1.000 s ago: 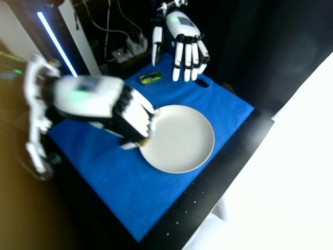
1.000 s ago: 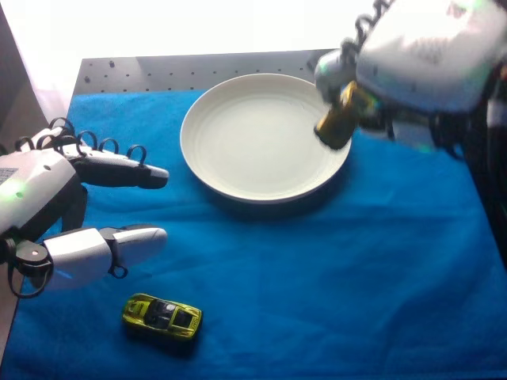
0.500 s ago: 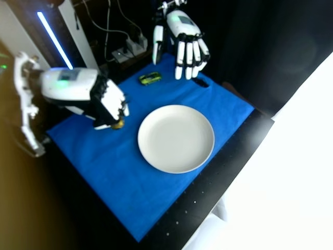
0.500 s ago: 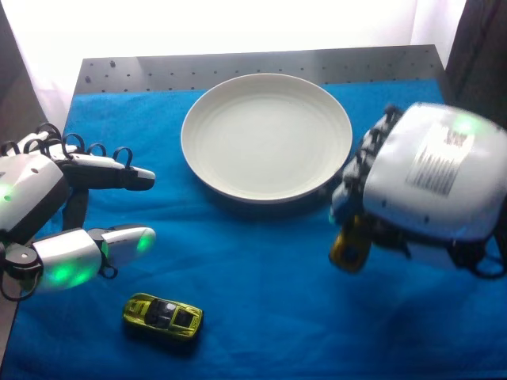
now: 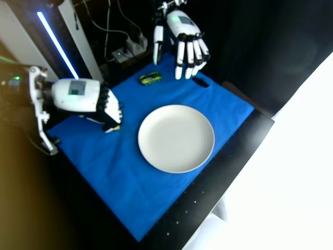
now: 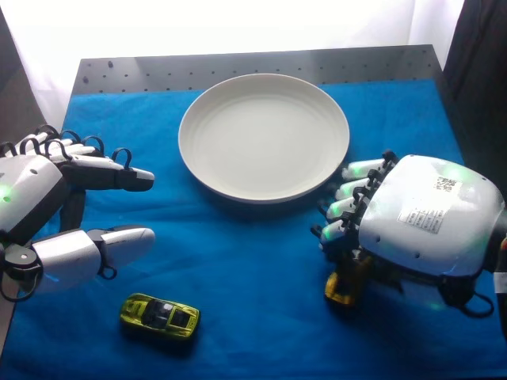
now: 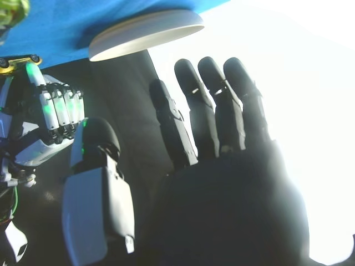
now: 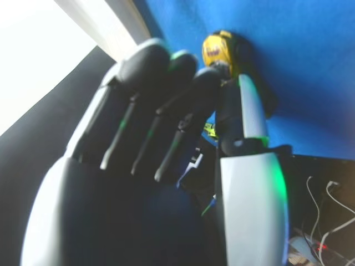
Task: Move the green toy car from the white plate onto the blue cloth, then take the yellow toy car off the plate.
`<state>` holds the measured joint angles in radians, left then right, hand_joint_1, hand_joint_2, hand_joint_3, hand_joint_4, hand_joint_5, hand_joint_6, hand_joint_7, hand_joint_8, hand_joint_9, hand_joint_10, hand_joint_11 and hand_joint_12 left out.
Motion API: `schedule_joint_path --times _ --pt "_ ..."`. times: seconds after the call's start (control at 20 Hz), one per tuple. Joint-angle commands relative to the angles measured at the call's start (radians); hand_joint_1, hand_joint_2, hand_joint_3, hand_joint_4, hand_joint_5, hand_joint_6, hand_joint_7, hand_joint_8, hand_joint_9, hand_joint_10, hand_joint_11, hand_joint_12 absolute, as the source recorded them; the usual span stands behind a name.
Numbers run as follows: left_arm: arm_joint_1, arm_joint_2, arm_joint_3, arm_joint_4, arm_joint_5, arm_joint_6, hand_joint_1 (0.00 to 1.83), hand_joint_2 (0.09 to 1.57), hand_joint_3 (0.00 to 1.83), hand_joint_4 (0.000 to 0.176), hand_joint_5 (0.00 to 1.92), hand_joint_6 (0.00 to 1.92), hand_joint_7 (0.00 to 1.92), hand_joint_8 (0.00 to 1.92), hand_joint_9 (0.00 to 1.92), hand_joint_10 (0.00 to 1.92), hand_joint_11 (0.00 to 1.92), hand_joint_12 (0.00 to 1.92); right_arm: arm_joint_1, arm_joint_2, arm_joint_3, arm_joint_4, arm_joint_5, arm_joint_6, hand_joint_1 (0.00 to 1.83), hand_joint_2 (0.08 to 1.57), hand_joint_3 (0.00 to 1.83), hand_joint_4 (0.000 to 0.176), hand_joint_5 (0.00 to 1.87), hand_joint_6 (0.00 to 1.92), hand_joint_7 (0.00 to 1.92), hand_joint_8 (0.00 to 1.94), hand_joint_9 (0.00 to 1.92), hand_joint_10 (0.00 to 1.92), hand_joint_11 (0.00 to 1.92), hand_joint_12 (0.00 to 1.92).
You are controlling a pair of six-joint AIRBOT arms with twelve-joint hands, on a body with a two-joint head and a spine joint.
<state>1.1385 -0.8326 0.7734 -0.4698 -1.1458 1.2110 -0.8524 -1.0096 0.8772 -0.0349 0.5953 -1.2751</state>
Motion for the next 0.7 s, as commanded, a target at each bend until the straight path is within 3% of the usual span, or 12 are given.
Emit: schedule_joint_path --times 0.0,0.15,0.25,0.35,0.4,0.5,0.6,0.65 --pt "-0.007 0.003 -0.002 0.021 -0.112 -0.006 0.49 1.1 0.0 0.14 0.75 0.0 0.41 0.79 0.23 1.11 0.0 1.57 0.001 -0.011 -0.005 -0.012 0.057 0.001 1.0 0.95 0.0 0.0 0.64 0.2 0.56 0.51 0.39 1.0 0.19 1.56" --pt "-0.007 0.003 0.0 0.019 -0.112 -0.006 0.5 1.1 0.0 0.138 0.75 0.0 0.37 0.84 0.2 1.17 0.0 1.62 0.001 0.001 -0.021 -0.005 0.081 0.002 0.96 0.9 0.0 0.0 0.56 0.16 0.47 0.58 0.32 1.01 0.07 1.63" --pt "-0.007 0.002 0.0 0.018 -0.112 -0.006 0.49 1.1 0.0 0.129 0.76 0.0 0.44 0.69 0.27 0.98 0.0 1.53 0.001 0.024 -0.039 -0.005 0.109 0.002 0.9 0.91 0.0 0.0 0.56 0.19 0.42 0.66 0.29 1.0 0.02 1.6" --pt "-0.007 0.002 0.001 0.017 -0.112 -0.006 0.56 1.09 0.0 0.137 0.74 0.0 0.59 0.23 0.43 0.42 0.0 1.32 0.001 0.065 -0.065 -0.005 0.146 0.002 0.86 0.93 0.0 0.0 0.56 0.2 0.43 0.65 0.3 0.95 0.01 1.6" --pt "-0.007 0.002 0.001 0.017 -0.112 -0.006 0.58 1.1 0.0 0.121 0.74 0.0 0.65 0.12 0.5 0.28 0.01 1.31 0.001 0.082 -0.076 -0.005 0.16 0.002 0.88 0.94 0.0 0.0 0.58 0.22 0.47 0.67 0.33 0.98 0.06 1.59" --pt "-0.007 0.002 0.001 0.016 -0.114 -0.006 0.58 1.1 0.0 0.124 0.74 0.0 0.67 0.02 0.54 0.11 0.0 1.27 0.001 0.109 -0.094 -0.005 0.189 0.002 0.93 0.95 0.0 0.0 0.62 0.27 0.53 0.72 0.37 1.02 0.1 1.63" --pt "-0.007 0.002 0.0 0.016 -0.117 -0.006 0.56 1.1 0.0 0.139 0.74 0.0 0.68 0.01 0.56 0.09 0.02 1.29 0.001 0.136 -0.11 -0.005 0.223 0.002 0.96 0.96 0.0 0.0 0.53 0.52 0.48 0.9 0.36 1.16 0.14 1.74" --pt "-0.007 0.003 0.0 0.016 -0.119 -0.006 0.55 1.11 0.0 0.134 0.73 0.0 0.67 0.01 0.56 0.1 0.0 1.39 0.001 0.153 -0.12 -0.005 0.244 0.002 0.94 0.97 0.01 0.0 0.47 0.68 0.44 0.98 0.35 1.23 0.16 1.78"
